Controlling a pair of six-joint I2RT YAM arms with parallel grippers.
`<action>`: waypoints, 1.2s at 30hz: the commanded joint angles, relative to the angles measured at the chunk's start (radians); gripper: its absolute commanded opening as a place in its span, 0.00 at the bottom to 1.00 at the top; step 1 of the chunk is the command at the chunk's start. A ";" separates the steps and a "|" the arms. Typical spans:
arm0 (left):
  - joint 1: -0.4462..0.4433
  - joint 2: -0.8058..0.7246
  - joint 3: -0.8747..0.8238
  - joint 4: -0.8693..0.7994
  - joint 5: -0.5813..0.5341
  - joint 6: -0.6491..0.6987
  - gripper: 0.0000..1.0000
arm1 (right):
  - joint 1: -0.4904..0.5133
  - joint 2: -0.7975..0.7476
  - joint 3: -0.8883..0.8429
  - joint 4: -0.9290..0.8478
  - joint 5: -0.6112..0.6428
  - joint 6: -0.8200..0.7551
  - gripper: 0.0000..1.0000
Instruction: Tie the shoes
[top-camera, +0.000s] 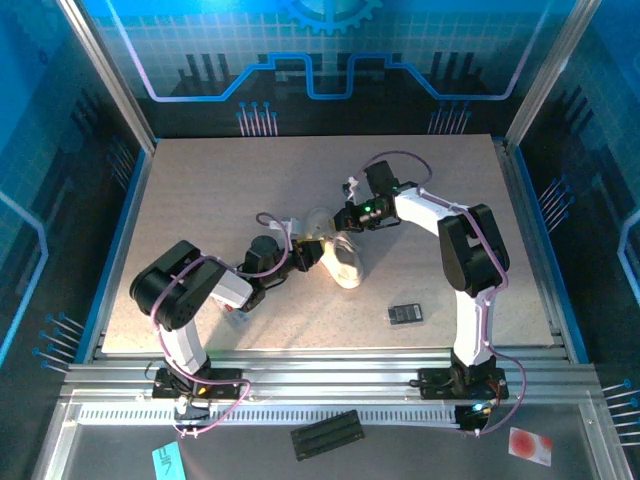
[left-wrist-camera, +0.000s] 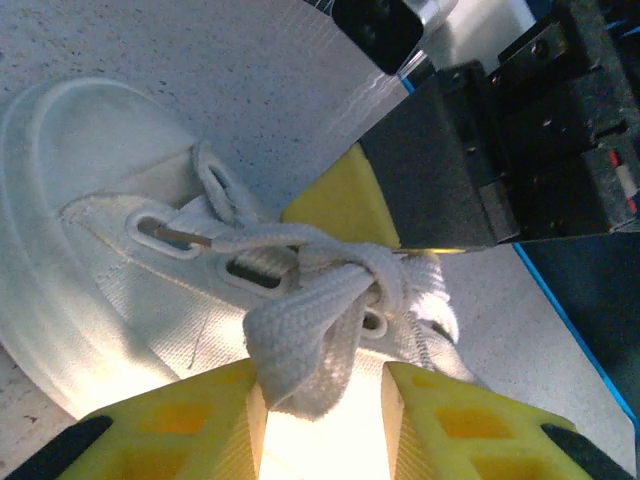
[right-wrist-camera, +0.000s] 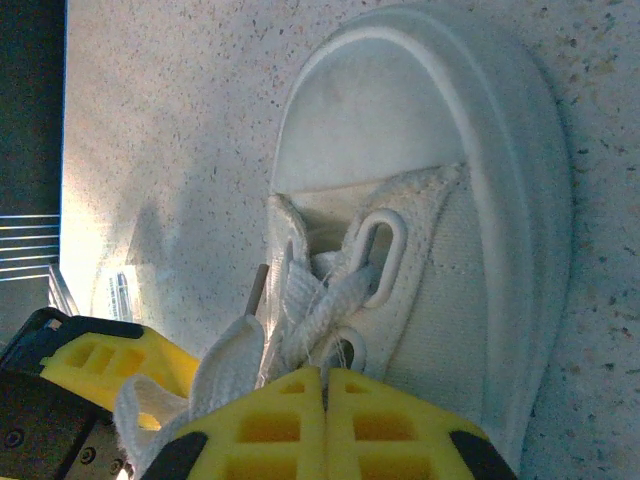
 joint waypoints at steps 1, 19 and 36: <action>0.010 0.023 -0.001 0.063 -0.011 -0.023 0.35 | -0.011 -0.027 -0.010 -0.001 -0.035 -0.001 0.02; 0.017 -0.075 -0.008 -0.160 -0.010 0.098 0.00 | -0.033 -0.029 0.036 -0.037 -0.030 -0.051 0.03; -0.041 -0.193 0.261 -0.996 -0.064 0.457 0.00 | -0.053 -0.043 0.084 -0.057 0.027 -0.122 0.00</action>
